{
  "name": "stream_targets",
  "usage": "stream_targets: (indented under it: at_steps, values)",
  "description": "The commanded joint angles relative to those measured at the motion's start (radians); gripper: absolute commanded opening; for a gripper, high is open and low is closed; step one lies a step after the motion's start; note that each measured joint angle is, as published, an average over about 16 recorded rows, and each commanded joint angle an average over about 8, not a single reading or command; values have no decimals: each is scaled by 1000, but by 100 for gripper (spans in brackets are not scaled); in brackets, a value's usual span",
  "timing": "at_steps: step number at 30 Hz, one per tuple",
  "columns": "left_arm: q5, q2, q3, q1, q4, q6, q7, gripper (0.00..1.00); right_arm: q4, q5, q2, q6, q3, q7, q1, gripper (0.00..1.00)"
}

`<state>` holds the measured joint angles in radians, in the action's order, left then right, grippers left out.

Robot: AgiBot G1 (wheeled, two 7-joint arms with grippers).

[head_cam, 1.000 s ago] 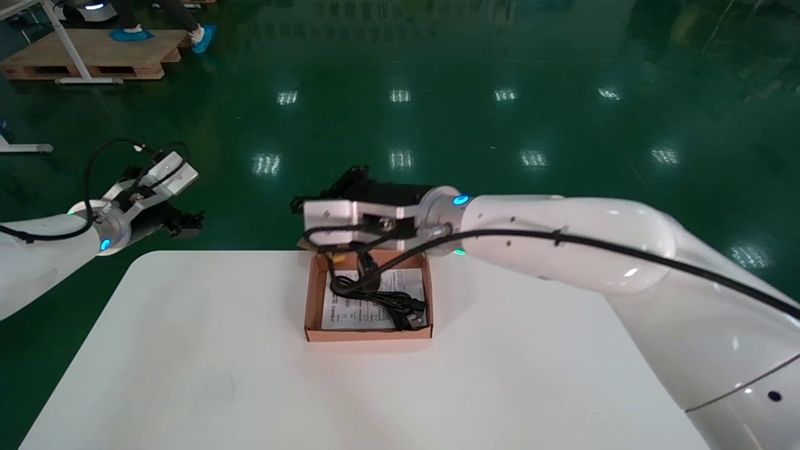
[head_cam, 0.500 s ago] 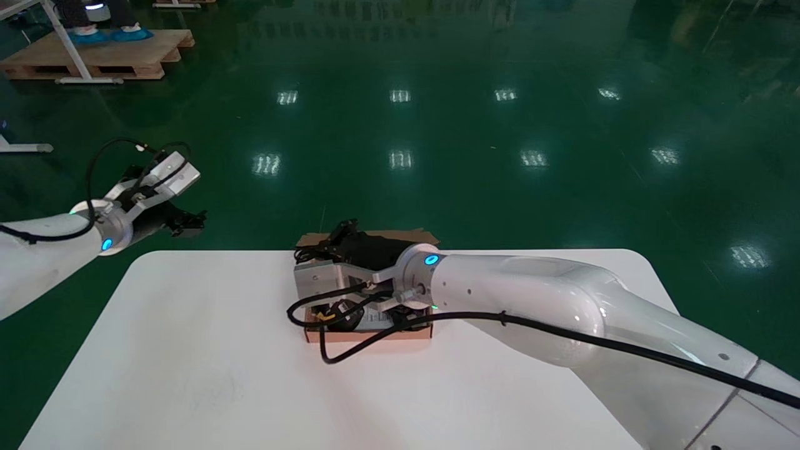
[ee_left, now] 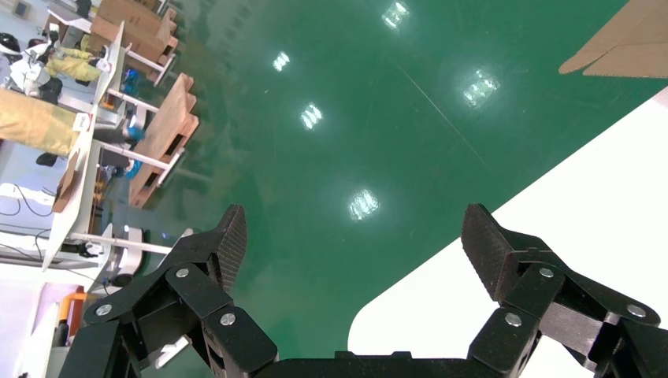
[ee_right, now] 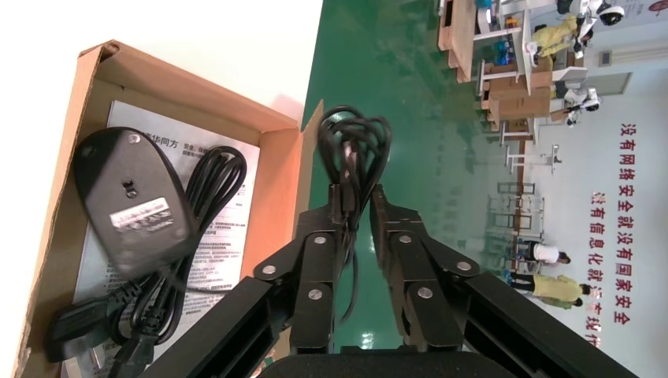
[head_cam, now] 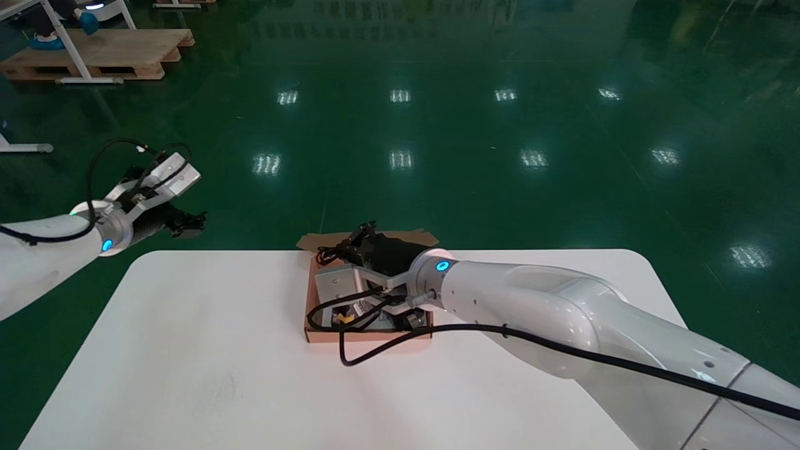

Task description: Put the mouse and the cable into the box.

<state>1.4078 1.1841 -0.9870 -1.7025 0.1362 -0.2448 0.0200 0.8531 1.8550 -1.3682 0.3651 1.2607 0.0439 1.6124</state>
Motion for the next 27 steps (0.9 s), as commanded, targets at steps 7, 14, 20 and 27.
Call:
stream_targets:
  at_steps: [7, 14, 20, 27]
  values:
    - [0, 0, 0, 0, 0, 0, 1, 100, 6, -8, 1, 17, -15, 4, 4, 100]
    - [-1, 0, 0, 0, 0, 0, 1, 100, 27, -62, 37, 73, -63, -6, -21, 100]
    - [-1, 0, 0, 0, 0, 0, 1, 100, 68, -171, 110, 180, -157, -29, -74, 100]
    - [-1, 0, 0, 0, 0, 0, 1, 100, 117, -301, 198, 310, -269, -57, -137, 100]
